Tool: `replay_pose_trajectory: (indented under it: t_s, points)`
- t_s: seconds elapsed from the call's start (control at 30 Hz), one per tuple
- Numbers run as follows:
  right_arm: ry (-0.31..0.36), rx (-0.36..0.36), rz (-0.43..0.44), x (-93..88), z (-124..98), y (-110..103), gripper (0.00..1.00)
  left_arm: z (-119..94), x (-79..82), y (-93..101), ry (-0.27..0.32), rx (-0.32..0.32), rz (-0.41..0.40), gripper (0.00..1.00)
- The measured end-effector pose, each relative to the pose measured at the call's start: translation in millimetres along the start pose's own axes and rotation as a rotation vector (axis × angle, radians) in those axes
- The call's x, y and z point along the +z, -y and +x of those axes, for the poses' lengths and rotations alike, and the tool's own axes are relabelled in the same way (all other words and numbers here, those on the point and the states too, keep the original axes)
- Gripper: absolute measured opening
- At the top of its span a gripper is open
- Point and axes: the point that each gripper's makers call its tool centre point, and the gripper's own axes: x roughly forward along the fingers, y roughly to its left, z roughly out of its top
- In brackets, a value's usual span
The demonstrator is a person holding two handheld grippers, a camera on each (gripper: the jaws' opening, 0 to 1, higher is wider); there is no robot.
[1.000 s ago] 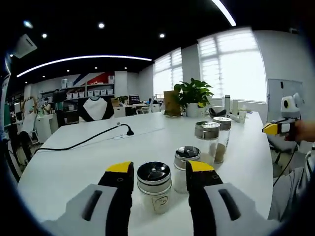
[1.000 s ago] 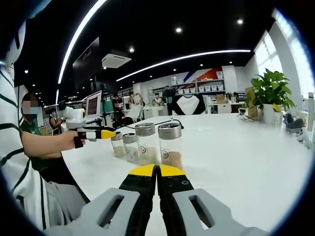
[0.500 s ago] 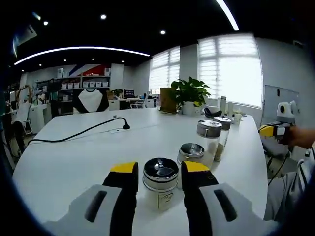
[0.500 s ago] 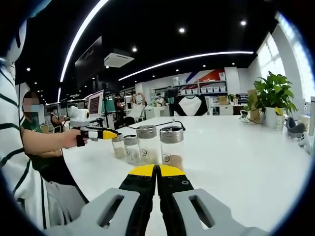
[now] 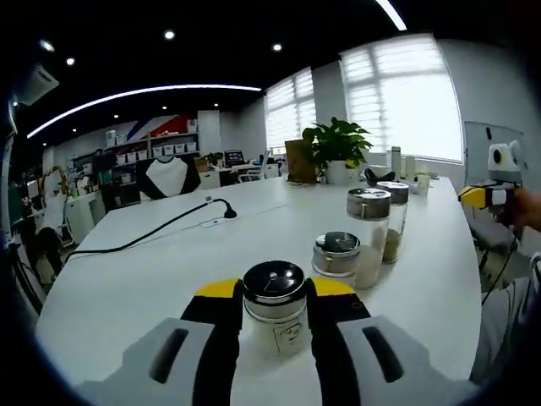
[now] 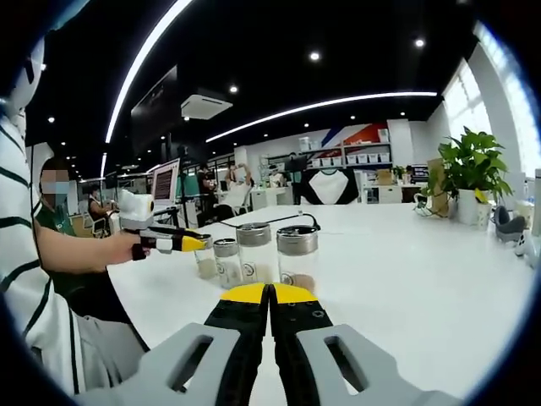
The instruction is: Rotate the seasoning bottle until the label or dispensing opening points toward the visible target arrow and the bottle remains upright within the marked orientation range
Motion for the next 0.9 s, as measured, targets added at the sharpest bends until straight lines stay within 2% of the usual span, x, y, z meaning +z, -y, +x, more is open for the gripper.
replay_pose_trajectory:
  t_s: [0.13, 0.47, 0.63, 0.67, 0.7, 0.73, 0.9]
  points:
    - [-0.004, -0.016, 0.005, -0.9, 0.4, 3.1, 0.0, -0.3, 0.1, 2.4, -0.008, 0.057, -0.006, 0.31]
    - [-0.009, -0.031, 0.009, -3.2, -1.3, 6.3, 0.0, 0.9, -1.2, -0.6, -0.003, 0.125, -0.022, 0.31]
    - [-0.01, -0.031, 0.013, -4.4, -1.1, 6.3, 0.0, 2.4, 0.8, 3.0, -0.02, 0.096, 0.041, 0.33]
    - [-0.011, -0.03, 0.012, -4.4, -1.2, 6.0, 0.0, 2.1, 2.3, 2.3, -0.017, 0.09, 0.036, 0.35]
    - [-0.011, -0.028, 0.011, -4.4, -1.2, 5.8, 0.0, 2.6, 8.6, 4.1, 0.017, 0.06, 0.007, 0.37]
    - [-0.012, -0.028, 0.011, -4.5, -1.2, 5.9, 0.0, 1.7, 11.5, 2.5, 0.03, 0.058, -0.003, 0.38]
    - [-0.015, -0.022, 0.011, -5.6, -0.8, 4.7, 0.0, -1.8, 19.4, -4.2, 0.05, 0.041, -0.021, 0.38]
